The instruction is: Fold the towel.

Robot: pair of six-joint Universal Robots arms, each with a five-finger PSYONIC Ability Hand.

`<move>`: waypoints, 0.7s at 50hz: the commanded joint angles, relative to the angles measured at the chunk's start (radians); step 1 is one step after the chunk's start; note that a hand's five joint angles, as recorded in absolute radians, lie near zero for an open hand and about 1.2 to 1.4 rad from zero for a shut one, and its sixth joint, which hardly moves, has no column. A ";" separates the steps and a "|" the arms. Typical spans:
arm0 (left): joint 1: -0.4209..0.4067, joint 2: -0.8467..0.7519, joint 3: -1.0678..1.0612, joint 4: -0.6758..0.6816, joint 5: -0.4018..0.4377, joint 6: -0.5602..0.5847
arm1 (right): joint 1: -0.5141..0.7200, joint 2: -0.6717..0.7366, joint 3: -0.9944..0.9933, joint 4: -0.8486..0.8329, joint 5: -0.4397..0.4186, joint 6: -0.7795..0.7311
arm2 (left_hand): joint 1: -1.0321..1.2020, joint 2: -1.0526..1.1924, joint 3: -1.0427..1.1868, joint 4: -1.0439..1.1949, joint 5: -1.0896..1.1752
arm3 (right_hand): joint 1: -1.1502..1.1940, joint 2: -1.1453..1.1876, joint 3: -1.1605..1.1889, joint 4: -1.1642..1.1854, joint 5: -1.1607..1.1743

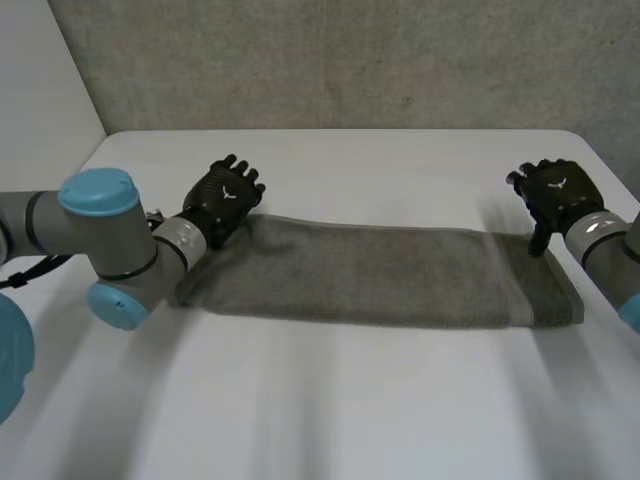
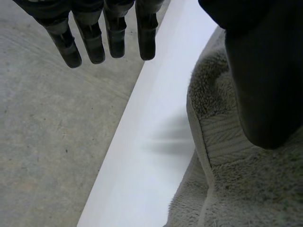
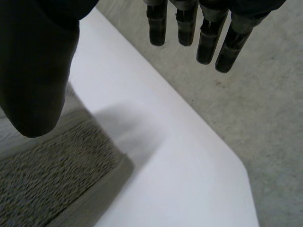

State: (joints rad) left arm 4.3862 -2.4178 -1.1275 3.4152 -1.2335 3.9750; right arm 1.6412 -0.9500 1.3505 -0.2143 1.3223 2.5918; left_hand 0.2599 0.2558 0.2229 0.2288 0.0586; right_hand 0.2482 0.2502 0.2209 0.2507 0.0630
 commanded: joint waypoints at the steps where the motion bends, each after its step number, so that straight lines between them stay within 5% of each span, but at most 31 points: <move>1: -0.001 0.089 -0.084 -0.001 -0.004 -0.005 | -0.009 -0.128 0.073 0.004 -0.012 0.004 | -0.067 -0.063 -0.048 -0.054 -0.040 | -0.074 -0.076 -0.046 -0.076 -0.063; 11: 0.012 0.295 -0.252 -0.002 -0.007 -0.094 | -0.043 -0.308 0.226 0.144 -0.048 -0.009 | -0.067 -0.063 -0.048 -0.054 -0.040 | -0.074 -0.076 -0.046 -0.076 -0.063; 21: 0.013 0.554 -0.452 -0.013 -0.011 -0.495 | -0.142 -0.349 0.427 0.200 -0.179 -0.162 | -0.052 -0.048 -0.048 -0.054 -0.025 | -0.043 -0.045 -0.046 -0.076 -0.032; 35: 0.007 0.563 -0.594 0.036 -0.034 -0.545 | -0.192 -0.207 0.453 0.021 -0.209 -0.205 | -0.035 -0.031 -0.048 -0.054 -0.008 | 0.206 0.204 -0.046 -0.076 0.217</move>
State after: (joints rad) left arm 4.3901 -1.8248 -1.6957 3.4214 -1.2489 3.4192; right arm 1.4549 -1.2166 1.8133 -0.1117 1.1058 2.3850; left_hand 0.2599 0.2558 0.2228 0.2288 0.0574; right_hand 0.3698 0.3694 0.2209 0.2507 0.2120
